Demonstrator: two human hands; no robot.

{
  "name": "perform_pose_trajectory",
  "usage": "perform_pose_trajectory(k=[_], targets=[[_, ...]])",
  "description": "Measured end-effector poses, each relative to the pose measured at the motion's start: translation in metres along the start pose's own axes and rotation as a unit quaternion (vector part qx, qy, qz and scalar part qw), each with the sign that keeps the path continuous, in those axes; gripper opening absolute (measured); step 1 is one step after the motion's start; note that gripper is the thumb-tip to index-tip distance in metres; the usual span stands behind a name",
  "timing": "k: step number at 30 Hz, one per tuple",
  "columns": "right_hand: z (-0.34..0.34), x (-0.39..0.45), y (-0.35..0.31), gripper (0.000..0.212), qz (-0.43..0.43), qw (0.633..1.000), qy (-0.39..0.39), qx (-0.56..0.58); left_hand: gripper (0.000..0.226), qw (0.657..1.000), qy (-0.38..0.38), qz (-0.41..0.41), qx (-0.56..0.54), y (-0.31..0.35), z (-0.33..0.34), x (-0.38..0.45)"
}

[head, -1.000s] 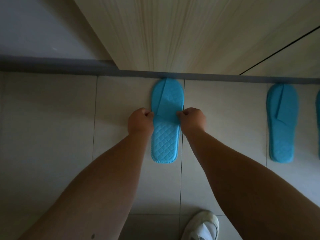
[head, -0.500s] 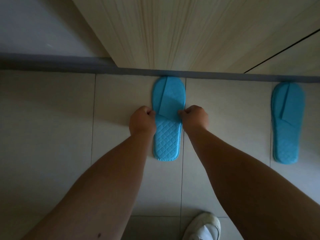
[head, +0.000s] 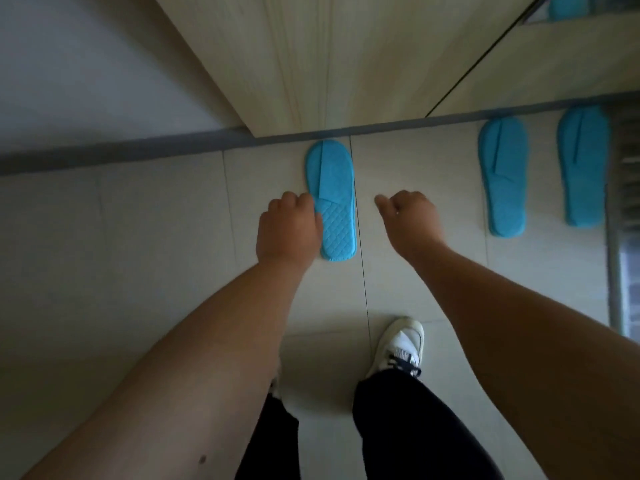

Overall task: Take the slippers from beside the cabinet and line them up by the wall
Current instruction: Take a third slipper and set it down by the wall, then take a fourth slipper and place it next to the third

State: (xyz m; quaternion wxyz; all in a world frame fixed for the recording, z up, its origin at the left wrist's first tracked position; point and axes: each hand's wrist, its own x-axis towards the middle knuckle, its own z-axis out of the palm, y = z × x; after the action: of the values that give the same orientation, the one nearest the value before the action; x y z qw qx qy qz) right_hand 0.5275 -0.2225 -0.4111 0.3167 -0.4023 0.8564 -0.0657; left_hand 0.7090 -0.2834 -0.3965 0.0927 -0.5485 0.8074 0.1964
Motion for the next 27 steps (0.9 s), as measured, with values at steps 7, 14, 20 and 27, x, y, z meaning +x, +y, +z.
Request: perform_pose_trajectory(k=[7,14,20,27], targets=[[-0.080,-0.129,-0.027,0.058,-0.095,0.985,0.028,-0.140,0.062,0.980,-0.064,0.154,0.112,0.034,-0.109,-0.084],[-0.119,-0.204,-0.012,0.066,-0.015,0.990,0.065,-0.124,0.069,0.948,-0.039,0.269,0.167,0.083,-0.156,-0.105],[-0.138,-0.236,0.061,0.066,0.065,0.990,0.085,-0.090,0.068,0.925,-0.036,0.322,0.197,0.162,-0.132,-0.118],[-0.167,-0.269,0.193,0.067,0.154,0.979,0.126,-0.045,0.068,0.888,-0.054,0.389,0.238,0.282,-0.073,-0.163]])
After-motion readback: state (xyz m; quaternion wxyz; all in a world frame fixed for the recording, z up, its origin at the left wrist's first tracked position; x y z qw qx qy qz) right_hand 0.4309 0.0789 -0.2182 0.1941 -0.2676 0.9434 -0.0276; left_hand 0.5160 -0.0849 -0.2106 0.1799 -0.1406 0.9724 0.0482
